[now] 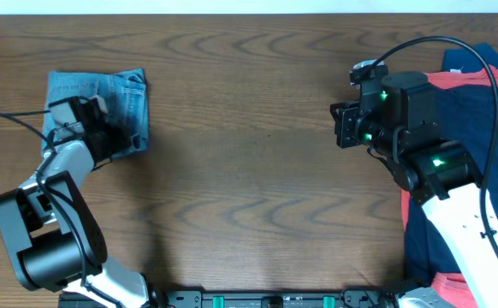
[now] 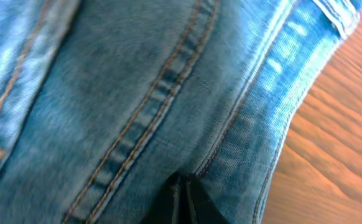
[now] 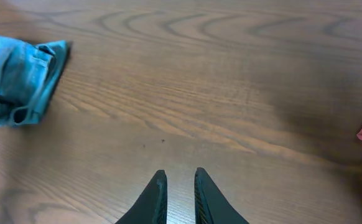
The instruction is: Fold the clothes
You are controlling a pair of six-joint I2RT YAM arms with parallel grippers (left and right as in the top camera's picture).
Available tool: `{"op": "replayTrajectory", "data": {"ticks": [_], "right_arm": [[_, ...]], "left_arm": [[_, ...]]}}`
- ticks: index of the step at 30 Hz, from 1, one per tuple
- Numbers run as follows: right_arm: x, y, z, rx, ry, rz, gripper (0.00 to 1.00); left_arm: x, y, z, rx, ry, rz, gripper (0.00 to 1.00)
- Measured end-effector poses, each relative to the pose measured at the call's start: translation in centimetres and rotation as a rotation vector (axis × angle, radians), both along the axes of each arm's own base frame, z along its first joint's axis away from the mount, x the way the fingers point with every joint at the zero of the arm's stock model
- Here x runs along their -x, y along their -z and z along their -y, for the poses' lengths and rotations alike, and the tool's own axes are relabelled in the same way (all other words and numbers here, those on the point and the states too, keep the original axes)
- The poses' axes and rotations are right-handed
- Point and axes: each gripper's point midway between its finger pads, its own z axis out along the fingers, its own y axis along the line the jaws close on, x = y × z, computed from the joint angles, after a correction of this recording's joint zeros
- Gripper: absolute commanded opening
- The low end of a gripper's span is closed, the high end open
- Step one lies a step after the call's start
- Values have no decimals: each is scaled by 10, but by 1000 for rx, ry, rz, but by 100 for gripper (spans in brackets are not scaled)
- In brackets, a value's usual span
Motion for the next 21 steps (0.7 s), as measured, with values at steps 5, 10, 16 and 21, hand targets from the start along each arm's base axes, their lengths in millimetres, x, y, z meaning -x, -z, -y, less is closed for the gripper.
{"op": "replayTrajectory", "data": {"ticks": [5,10,16,21], "right_arm": [[0,3,1,8,4,-11,14],[-2,3,4,17,17,-3,15],[-7,-4,3,21,14,38,22],[-1,0,3,49,-24,26,29]], "left_arm": [[0,-6,-20,-13,-47,-6,29],[10,-18,-16,37,-52,-77,49],[34,-90,5,31,2,-15,55],[61,-197,56,-42,189,227,64]]}}
